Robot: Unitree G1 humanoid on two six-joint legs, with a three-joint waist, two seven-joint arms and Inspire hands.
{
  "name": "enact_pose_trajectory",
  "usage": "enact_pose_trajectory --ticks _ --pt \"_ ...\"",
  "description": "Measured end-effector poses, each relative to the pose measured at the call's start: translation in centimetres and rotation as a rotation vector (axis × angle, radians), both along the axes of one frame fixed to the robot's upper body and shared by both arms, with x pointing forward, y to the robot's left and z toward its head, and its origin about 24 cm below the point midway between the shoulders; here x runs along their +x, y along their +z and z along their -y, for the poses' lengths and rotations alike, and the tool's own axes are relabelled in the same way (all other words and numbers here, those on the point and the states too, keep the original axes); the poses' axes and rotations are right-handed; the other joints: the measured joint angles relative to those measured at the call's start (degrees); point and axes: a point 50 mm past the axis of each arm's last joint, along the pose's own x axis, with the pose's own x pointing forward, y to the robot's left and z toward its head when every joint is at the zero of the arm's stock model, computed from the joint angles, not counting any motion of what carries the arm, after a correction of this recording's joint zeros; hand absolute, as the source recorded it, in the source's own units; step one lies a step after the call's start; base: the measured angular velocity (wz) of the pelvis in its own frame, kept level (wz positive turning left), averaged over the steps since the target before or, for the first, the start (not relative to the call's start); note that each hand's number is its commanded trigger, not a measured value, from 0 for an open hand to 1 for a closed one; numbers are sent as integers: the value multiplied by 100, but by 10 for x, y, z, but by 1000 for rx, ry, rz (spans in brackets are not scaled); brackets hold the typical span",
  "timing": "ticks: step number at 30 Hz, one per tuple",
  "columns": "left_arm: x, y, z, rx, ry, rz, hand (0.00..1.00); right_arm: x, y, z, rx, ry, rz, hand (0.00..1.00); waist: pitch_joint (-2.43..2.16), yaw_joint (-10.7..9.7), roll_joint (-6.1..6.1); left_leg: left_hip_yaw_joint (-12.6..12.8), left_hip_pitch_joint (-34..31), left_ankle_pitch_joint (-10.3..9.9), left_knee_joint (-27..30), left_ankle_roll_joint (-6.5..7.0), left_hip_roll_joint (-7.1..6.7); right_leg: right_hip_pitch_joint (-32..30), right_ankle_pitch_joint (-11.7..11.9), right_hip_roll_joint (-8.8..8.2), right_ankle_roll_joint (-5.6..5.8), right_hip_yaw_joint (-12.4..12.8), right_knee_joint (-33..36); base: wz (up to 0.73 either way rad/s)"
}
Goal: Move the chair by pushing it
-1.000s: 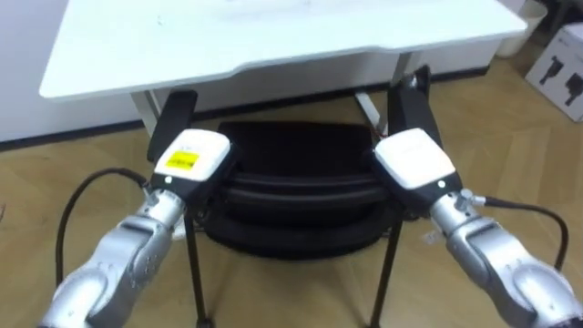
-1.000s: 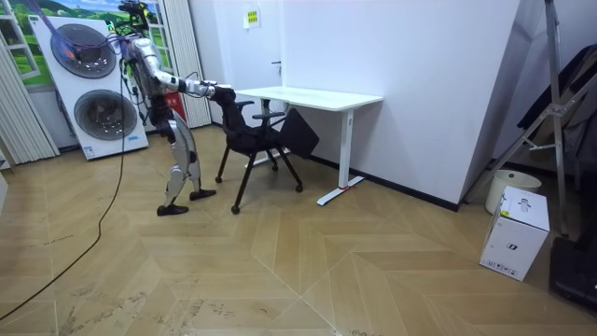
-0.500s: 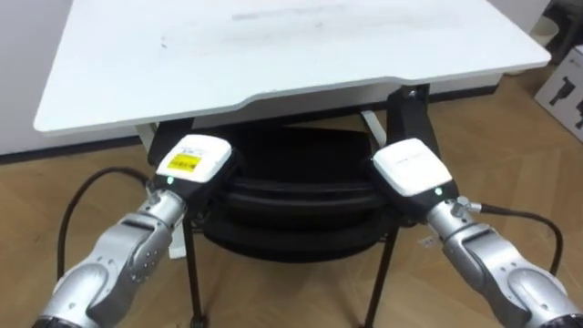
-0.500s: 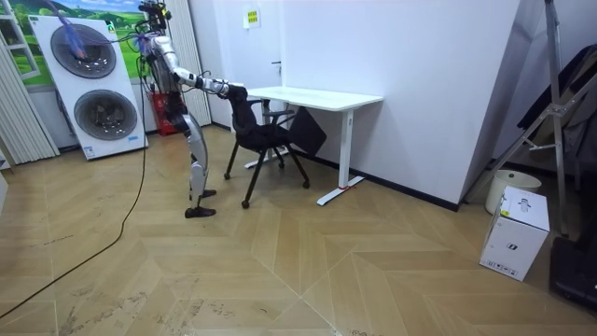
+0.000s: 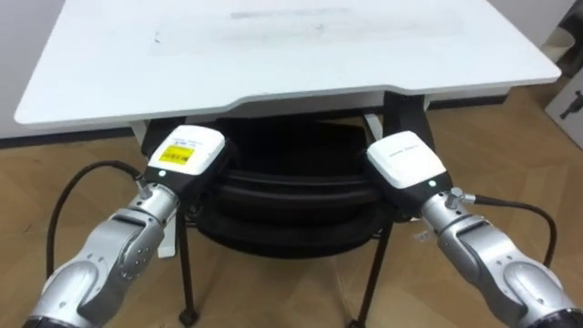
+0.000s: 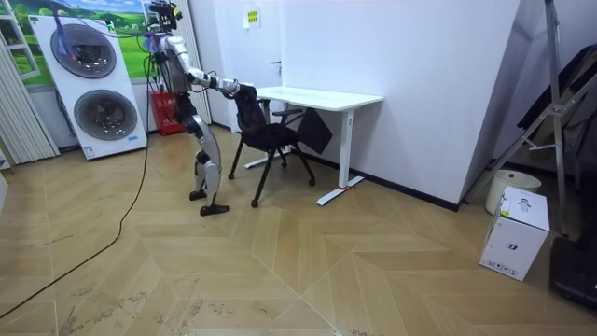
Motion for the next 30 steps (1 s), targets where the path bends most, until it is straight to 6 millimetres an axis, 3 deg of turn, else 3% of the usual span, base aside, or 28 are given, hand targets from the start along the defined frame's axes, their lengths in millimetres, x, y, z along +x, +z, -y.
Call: enact_pose_trajectory --ticks 2,4,8,9,10,11,12,14,15,17,25,27,30 --pt "0 0 -1 -2 2 5 100 0 1 -1 1 1 2 100 1 26 3 -24 10 -71 183 -70 78 48 -126 40 -87 -40 125 3" --pt "-1 -1 -1 -4 4 -2 100 0 1 -2 -1 3 -6 100 8 110 -29 60 -113 -73 777 -68 163 127 -330 28 -167 -53 330 2" --pt "-7 -9 -1 -8 -1 -30 100 -9 -8 -1 7 -1 -47 100 5 -48 2 57 -382 102 2034 -16 487 743 -735 199 -304 -330 362 36" --pt "-10 -12 -2 -14 5 -31 100 -10 -9 -1 6 2 -51 100 23 -36 -55 67 -449 201 2149 70 484 879 -770 194 -346 -328 338 16" --pt "-12 -13 -3 -14 7 -33 100 -10 -10 0 5 4 -50 100 0 -37 -51 73 -460 166 2117 83 470 892 -776 189 -352 -328 307 9" --pt "-13 -14 -1 -25 8 -27 100 -10 -8 2 1 6 -37 100 -26 -56 -58 121 -487 97 1788 125 310 871 -776 128 -353 -351 268 8" --pt "-13 -14 1 -38 9 -15 100 -10 -6 5 -4 5 -18 100 -23 -53 -88 201 -496 66 1301 154 53 835 -775 25 -352 -357 262 5" --pt "-13 -14 3 -49 7 -11 100 -9 -4 8 -13 8 -6 100 -38 -69 -62 370 -485 132 539 150 -239 853 -773 -12 -348 -392 250 2" --pt "-13 -14 3 -44 2 -11 100 -11 -5 8 -9 5 -9 100 -70 -86 -68 493 -391 189 329 310 -301 905 -785 -45 -326 -432 246 10" --pt "-13 -14 5 -40 -6 -13 100 -13 -7 9 -6 2 -16 100 -58 -101 -141 505 -204 245 112 339 -356 1032 -762 -109 -280 -482 139 10" --pt "-14 -17 5 -38 -2 -39 100 -16 -11 8 -9 -8 -20 100 -63 -235 -106 496 51 298 -254 426 -534 1360 -666 -204 -108 -627 -171 6" --pt "-14 -17 7 -40 -5 -36 100 -18 -11 9 -4 -18 -9 100 -67 -316 -97 391 42 379 -394 475 -591 1469 -632 -210 -52 -696 -485 19" --pt "-14 -18 11 -43 -18 -32 100 -26 -11 12 -10 -39 5 100 -112 -382 -11 263 -10 453 -499 519 -627 1575 -445 -158 2 -818 -842 24"
